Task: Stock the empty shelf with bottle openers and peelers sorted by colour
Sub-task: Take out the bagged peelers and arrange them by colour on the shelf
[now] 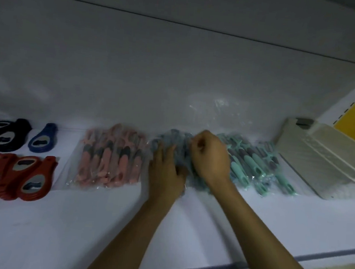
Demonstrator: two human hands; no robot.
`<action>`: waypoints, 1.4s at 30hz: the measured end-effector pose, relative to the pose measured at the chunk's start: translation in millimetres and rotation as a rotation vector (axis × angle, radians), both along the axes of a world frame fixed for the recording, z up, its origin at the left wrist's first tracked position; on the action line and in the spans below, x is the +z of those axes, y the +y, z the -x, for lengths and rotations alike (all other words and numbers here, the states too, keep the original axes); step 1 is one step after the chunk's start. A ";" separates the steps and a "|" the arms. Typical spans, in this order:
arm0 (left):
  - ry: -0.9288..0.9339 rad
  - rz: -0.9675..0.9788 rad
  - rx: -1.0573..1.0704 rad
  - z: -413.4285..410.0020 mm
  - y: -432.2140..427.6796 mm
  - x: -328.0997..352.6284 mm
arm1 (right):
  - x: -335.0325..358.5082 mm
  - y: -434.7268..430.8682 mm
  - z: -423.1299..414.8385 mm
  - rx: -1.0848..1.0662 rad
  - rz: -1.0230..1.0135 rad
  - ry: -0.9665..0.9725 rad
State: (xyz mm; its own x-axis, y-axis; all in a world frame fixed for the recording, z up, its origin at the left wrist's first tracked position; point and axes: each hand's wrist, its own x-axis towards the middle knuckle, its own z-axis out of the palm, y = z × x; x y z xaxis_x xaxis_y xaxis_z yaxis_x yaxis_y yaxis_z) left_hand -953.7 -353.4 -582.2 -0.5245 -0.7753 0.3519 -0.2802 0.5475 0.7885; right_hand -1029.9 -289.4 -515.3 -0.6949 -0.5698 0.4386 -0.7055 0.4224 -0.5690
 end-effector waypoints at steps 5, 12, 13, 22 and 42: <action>-0.098 0.065 0.023 -2.8 2.7 0.6 | -38.0 48.6 32.9 -0.166 -0.389 0.172; -0.382 0.701 -0.334 2.1 19.8 5.4 | -43.6 56.1 37.7 -0.277 -0.539 0.293; -0.409 0.684 -0.339 2.2 19.8 4.2 | -39.8 55.8 39.2 -0.266 -0.556 0.290; -0.524 0.749 -0.266 19.2 26.9 11.1 | -20.2 52.2 47.3 -0.087 -0.442 -0.155; -0.377 0.632 -0.394 54.6 54.0 6.8 | -24.5 80.7 89.6 -0.227 -0.523 0.015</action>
